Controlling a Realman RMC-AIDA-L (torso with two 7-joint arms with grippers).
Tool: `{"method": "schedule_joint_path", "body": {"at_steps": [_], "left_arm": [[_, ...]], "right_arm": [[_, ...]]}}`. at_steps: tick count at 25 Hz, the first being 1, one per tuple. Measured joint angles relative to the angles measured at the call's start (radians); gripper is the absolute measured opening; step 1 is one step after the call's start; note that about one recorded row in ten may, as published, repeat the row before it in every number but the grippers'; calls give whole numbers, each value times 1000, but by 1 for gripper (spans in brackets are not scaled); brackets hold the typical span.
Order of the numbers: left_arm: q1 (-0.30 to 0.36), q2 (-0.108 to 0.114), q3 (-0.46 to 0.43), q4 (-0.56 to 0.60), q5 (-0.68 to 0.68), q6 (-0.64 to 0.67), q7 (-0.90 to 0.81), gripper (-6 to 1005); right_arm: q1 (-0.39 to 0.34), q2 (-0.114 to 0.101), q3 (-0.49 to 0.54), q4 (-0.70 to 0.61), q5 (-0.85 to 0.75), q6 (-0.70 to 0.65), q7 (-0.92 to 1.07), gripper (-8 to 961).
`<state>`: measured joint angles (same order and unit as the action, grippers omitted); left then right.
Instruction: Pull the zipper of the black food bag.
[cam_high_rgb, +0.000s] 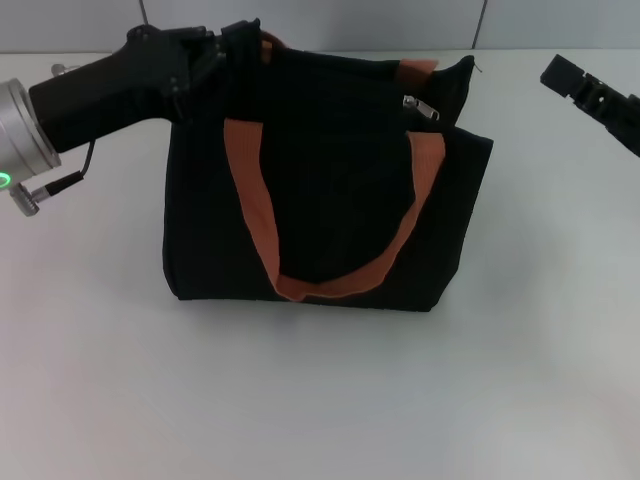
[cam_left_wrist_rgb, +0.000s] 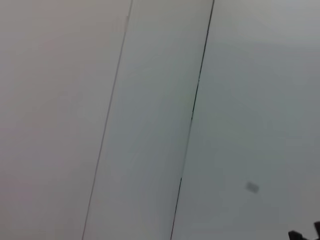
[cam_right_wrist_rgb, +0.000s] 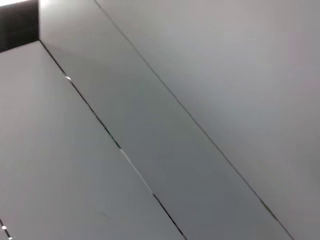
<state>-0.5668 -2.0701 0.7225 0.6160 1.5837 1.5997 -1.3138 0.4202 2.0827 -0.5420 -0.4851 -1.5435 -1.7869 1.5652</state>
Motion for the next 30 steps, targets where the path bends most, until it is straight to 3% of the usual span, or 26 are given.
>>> {"method": "schedule_joint_path", "body": {"at_steps": [8,13,15,22,26,30], "left_arm": [[22,-1,1,3,-53,36,67,27],[34,5,-3,21,-110,56,90,215],[44,5,-7,37,-115,73,98,443],[77,4,-21,82,-130,91,152,595],[128,10,-22,98,-145,174,163,682],[173,13,3,96,-15,287,165,703]], "right_arm": [[-6,-1,8,70,5,-30,-116,413],[-4,-1,6,114,0,-30,-150,531],[-5,-1,5,134,-2,-38,-185,534],[4,2,-96,150,-21,-110,-349,543],[4,4,-130,163,-20,-131,-423,548],[11,2,-289,169,-27,-197,-598,553]]}}
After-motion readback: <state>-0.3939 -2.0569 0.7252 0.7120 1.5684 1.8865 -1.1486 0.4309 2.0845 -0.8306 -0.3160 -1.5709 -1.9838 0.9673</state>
